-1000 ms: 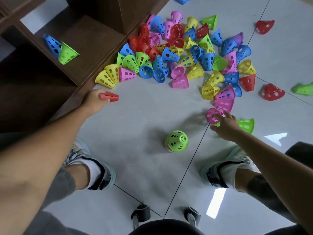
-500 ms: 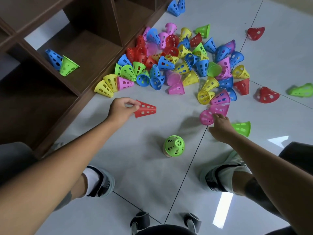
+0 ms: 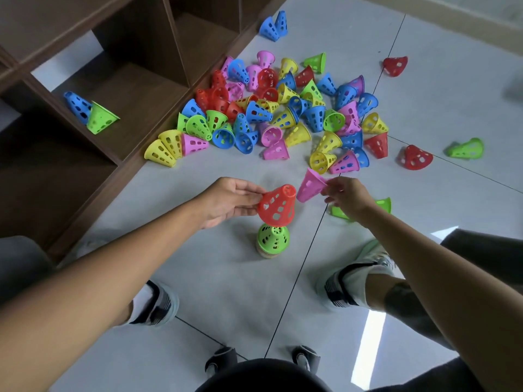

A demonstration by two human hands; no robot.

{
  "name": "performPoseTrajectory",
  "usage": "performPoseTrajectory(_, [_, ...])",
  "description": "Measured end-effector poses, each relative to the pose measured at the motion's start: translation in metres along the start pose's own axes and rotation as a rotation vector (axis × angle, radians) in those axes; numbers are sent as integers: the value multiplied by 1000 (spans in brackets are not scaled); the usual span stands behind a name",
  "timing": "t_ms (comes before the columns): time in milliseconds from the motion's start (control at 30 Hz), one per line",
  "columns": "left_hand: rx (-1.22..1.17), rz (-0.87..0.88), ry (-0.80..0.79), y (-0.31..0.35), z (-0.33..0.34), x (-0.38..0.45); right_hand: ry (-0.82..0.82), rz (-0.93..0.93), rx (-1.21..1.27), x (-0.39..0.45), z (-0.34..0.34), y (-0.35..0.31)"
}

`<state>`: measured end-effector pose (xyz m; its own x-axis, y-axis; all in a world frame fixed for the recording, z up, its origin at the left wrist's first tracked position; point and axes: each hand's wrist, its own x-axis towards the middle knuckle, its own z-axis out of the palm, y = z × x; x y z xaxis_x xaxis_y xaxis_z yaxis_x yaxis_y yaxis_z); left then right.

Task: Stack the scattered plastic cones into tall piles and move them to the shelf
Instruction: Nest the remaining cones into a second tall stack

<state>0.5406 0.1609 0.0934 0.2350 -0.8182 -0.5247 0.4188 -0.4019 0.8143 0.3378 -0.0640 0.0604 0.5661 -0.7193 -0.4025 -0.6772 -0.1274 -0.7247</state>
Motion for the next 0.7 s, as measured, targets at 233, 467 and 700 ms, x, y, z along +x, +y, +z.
performPoseTrajectory(233, [7, -49, 39, -24, 2, -3, -274, -53, 254, -22, -5, -21])
performPoseTrajectory(467, [98, -87, 53, -45, 7, -1, -654, 21, 586, -27, -12, -49])
performPoseTrajectory(700, [120, -104, 159, -63, 1, 7, -1066, 98, 526, -35, -1, -48])
